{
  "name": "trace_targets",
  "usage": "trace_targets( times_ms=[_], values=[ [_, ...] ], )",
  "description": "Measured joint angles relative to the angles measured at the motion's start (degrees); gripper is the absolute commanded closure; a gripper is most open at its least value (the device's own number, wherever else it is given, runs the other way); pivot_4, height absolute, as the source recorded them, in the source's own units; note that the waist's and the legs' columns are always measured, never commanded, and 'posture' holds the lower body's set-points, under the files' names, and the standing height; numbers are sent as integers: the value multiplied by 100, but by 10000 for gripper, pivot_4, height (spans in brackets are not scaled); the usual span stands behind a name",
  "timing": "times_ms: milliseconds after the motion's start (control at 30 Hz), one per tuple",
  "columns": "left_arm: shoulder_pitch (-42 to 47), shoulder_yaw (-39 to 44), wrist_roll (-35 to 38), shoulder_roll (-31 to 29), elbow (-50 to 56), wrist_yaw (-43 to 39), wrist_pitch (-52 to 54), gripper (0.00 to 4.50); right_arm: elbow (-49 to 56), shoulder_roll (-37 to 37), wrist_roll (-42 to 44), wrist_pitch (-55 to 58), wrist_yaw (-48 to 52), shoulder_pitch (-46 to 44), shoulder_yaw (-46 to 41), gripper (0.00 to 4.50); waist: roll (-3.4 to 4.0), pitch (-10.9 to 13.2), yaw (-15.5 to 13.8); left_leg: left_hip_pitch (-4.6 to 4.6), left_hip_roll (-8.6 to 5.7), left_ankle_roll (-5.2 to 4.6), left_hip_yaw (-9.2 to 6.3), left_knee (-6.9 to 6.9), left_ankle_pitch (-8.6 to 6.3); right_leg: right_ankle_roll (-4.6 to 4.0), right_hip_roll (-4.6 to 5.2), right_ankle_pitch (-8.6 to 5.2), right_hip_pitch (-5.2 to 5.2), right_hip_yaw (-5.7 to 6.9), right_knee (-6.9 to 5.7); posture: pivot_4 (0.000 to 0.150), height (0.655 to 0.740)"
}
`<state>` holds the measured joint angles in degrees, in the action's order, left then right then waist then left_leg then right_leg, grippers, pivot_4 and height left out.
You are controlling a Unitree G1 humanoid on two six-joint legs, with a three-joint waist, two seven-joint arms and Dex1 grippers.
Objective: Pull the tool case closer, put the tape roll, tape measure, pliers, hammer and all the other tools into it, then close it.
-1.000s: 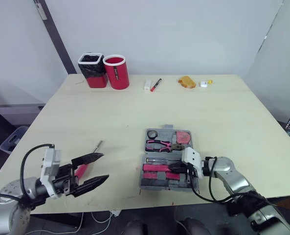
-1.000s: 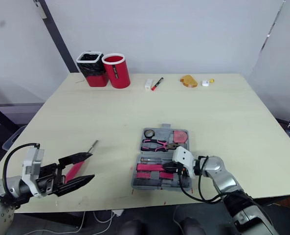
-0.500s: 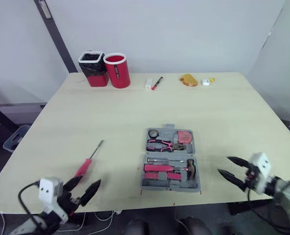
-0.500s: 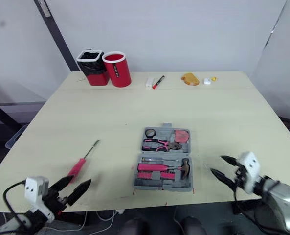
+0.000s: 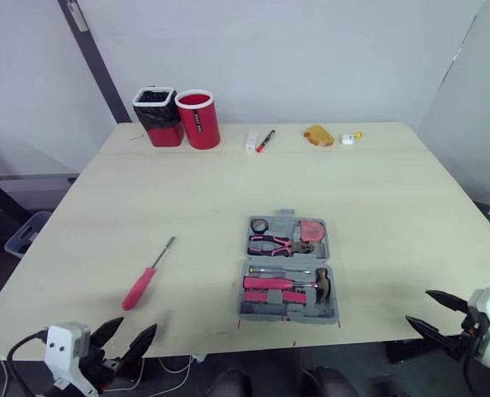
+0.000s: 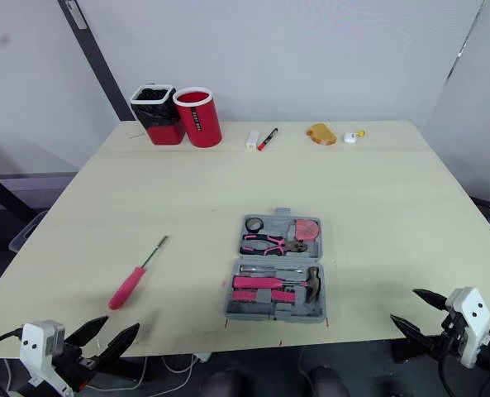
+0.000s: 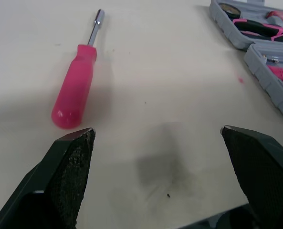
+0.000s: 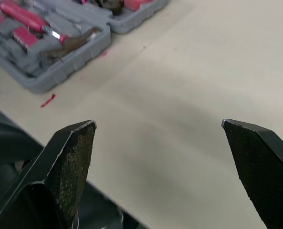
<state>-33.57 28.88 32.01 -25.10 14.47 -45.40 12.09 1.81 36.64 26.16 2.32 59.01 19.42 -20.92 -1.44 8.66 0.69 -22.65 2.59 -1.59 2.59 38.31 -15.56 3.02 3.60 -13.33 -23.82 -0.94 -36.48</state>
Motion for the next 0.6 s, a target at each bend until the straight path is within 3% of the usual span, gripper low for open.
trace_targets(
  times_ms=[367,600],
  values=[
    [1221,-300,124,-909,75,-176,678,0,498,120,221,340,286,-974,573,422,4,1,-14,-2,-6,-27,0,0,16,-24,-4,16,3,3,-4,1500,7400],
    [1808,-587,195,-1194,240,-171,1153,0,721,367,324,571,512,-1579,900,422,-2,1,-16,1,-23,-27,-3,-1,16,-24,-4,17,15,4,-5,1500,7400]
  ],
)
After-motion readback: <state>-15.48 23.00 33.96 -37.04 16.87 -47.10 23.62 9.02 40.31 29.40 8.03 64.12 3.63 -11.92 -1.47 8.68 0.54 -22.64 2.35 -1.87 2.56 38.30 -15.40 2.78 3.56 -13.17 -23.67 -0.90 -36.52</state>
